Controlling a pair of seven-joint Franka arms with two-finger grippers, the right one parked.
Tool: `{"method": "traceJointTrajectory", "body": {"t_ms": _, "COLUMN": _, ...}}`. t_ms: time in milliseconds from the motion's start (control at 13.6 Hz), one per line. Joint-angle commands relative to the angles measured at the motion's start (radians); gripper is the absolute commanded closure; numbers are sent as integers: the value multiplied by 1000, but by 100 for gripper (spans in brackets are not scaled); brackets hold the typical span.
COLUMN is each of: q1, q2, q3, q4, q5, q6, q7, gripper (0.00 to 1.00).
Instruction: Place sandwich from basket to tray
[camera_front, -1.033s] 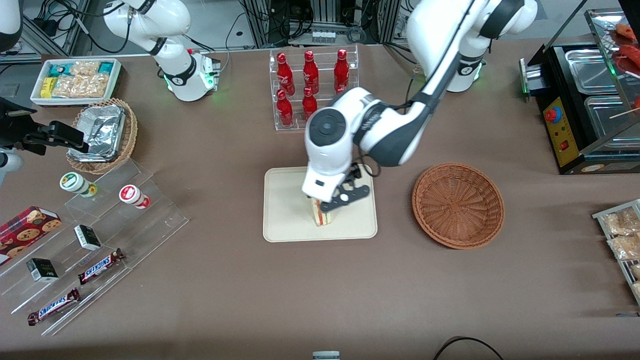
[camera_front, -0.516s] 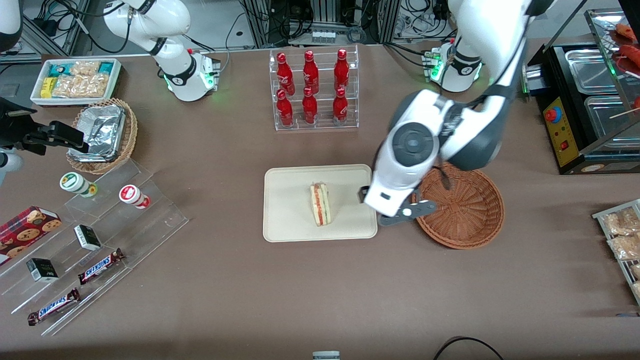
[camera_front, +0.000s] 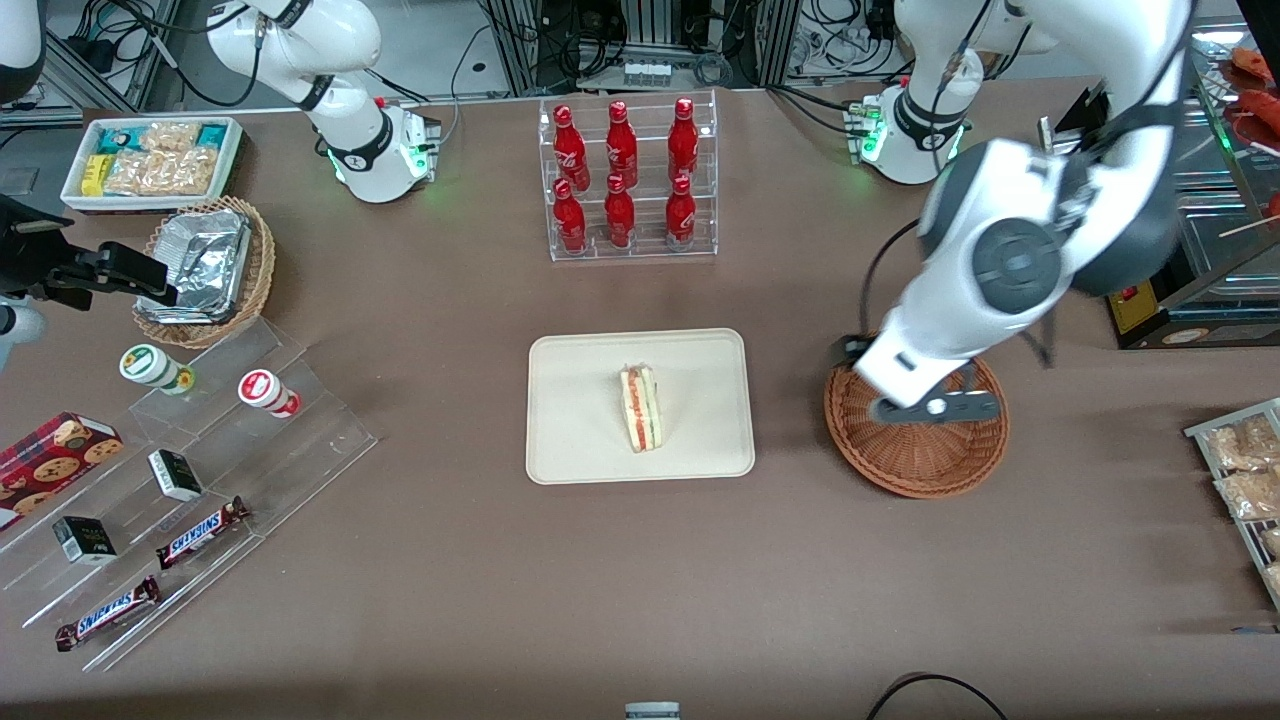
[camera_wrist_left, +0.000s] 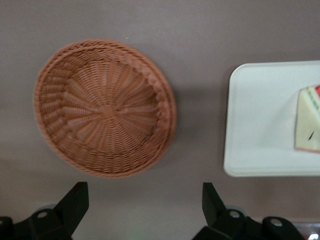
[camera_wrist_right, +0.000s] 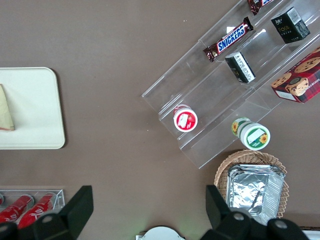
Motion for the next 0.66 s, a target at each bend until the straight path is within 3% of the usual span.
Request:
{"method": "traceJointTrajectory", "body": {"t_ms": 0, "q1": 89, "q2": -77, "q3": -23, "q4": -39, "q5": -16, "q6": -64, "q7": 154, "gripper": 0}}
{"method": "traceJointTrajectory", "body": {"t_ms": 221, "q1": 226, "q2": -146, "q3": -77, "q4": -34, "q5": -13, "q6": -121, "q7": 281, "gripper": 0}}
{"method": "traceJointTrajectory", "body": {"t_ms": 590, "q1": 343, "q2": -186, "q3": -100, "q4": 47, "q5": 1, "q6": -247, "q7": 470, "gripper": 0}}
